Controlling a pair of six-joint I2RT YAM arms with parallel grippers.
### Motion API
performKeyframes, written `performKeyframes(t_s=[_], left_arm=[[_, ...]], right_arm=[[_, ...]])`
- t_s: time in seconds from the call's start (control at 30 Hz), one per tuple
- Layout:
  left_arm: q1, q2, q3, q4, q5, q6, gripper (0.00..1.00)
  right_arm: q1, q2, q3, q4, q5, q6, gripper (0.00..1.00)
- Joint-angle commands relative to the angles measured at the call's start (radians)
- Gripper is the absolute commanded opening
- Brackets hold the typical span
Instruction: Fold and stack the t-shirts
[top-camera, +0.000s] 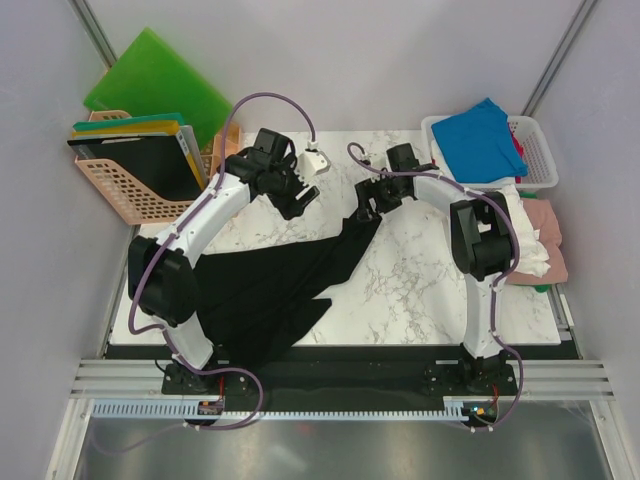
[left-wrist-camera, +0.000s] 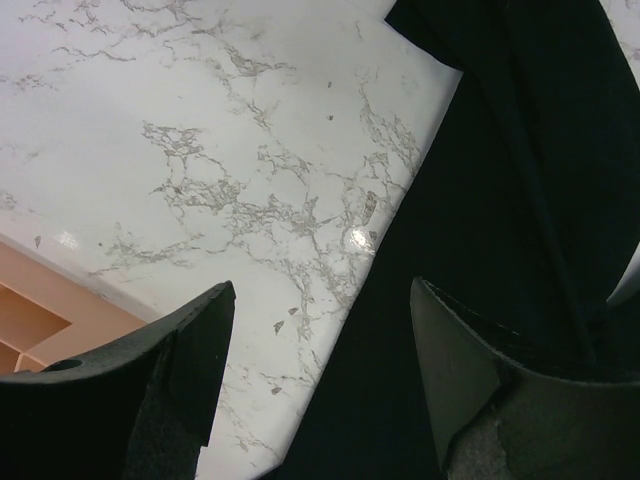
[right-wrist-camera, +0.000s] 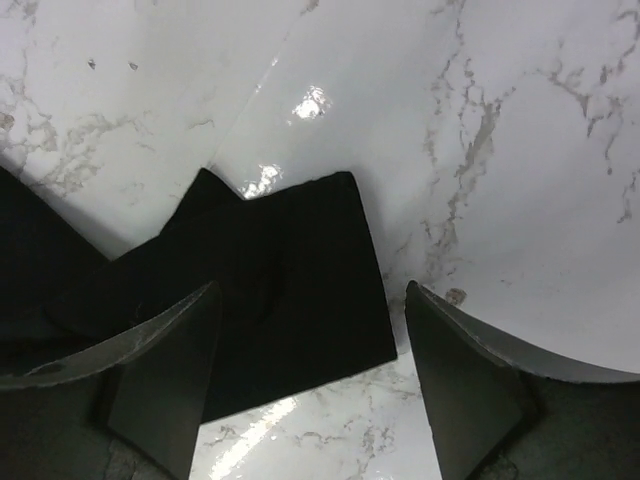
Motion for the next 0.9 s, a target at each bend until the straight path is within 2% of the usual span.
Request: performKeyframes(t_s=[0.0, 0.07, 0.1, 0.13, 0.17, 0.2, 0.43, 0.57, 0.67, 0.87], left_arm=[[0.001, -0.017, -0.005, 0.041, -0.002, -0.025, 0.78], [0.001, -0.019, -0.006, 0.041, -0.004, -0.025, 0.78], [0.003, -0.017, -0.008, 0.041, -0.006, -0.023, 0.78], [0.003, -0.022, -0.011, 0.042, -0.007, -0.025, 0.78], [0.001, -0.02, -0.014, 0.041, -0.01, -0.025, 0.78], [0.001, -0.023, -0.017, 0.044, -0.016, -0.022, 0.77], [0.001, -0.058, -0.089, 0.059, -0.006, -0.022, 0.77], [0.001, -0.084, -0.126, 0.073, -0.009, -0.023, 0.77], [0.003, -0.098, -0.15, 0.076, -0.013, -0.019, 0.77], [0.003, -0.12, -0.18, 0.084, -0.004, -0.025, 0.77]], right_arm=[[0.03, 0.036, 0.048, 0.009, -0.028, 0.011, 0.81], [0.039, 0.043, 0.054, 0.011, -0.029, 0.012, 0.79], [0.04, 0.046, 0.054, 0.011, -0.029, 0.012, 0.73], [0.042, 0.046, 0.054, 0.009, -0.029, 0.012, 0.6], [0.045, 0.046, 0.053, 0.009, -0.025, 0.014, 0.21], [0.045, 0.04, 0.048, 0.012, 0.001, 0.015, 0.0], [0.011, -0.055, 0.036, 0.026, 0.162, -0.005, 0.0], [-0.074, -0.15, 0.031, 0.092, 0.286, 0.017, 0.0], [-0.14, -0.191, 0.042, 0.112, 0.325, 0.026, 0.0], [-0.23, -0.193, 0.071, 0.113, 0.391, -0.001, 0.0]])
